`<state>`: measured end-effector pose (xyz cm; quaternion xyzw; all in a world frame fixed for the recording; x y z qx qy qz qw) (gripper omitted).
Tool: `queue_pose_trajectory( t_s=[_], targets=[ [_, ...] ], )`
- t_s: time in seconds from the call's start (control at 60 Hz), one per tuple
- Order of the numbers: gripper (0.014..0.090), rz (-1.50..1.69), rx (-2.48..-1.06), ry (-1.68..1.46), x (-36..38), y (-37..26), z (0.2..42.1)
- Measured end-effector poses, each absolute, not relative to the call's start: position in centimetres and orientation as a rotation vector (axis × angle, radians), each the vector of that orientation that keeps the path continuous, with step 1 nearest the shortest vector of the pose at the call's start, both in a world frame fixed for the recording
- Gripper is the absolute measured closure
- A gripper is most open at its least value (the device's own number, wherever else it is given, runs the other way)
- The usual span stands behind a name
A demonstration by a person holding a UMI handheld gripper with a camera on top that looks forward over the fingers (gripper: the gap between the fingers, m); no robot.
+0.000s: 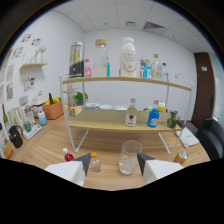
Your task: Make me a cup of Vodka Sunrise.
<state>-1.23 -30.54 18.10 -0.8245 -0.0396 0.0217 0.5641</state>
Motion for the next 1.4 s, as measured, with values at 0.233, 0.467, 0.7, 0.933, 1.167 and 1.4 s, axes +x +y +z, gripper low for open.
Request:
queue_pose_trajectory(
  t_s=[0.233, 0.467, 0.7, 0.933, 1.167, 1.4],
  targets=[
    [0.0182, -0.007, -1.976, -0.009, 5.4, -32.6, 18.9],
    [0.0178, -0.006, -1.84, 0.068, 9.6, -28.0, 29.6],
    [0.0196, 0.037, -1.709, 0.064, 11.9, -20.2, 38.9],
    [0.0245, 0.039, -1.731, 0.022, 12.6, -13.2, 38.9],
    [0.0644, 0.074, -1.783, 0.025, 12.0, -10.2, 36.9],
    [0.0688, 0.075, -1.776, -0.006, 12.0, -11.5, 38.0]
  ],
)
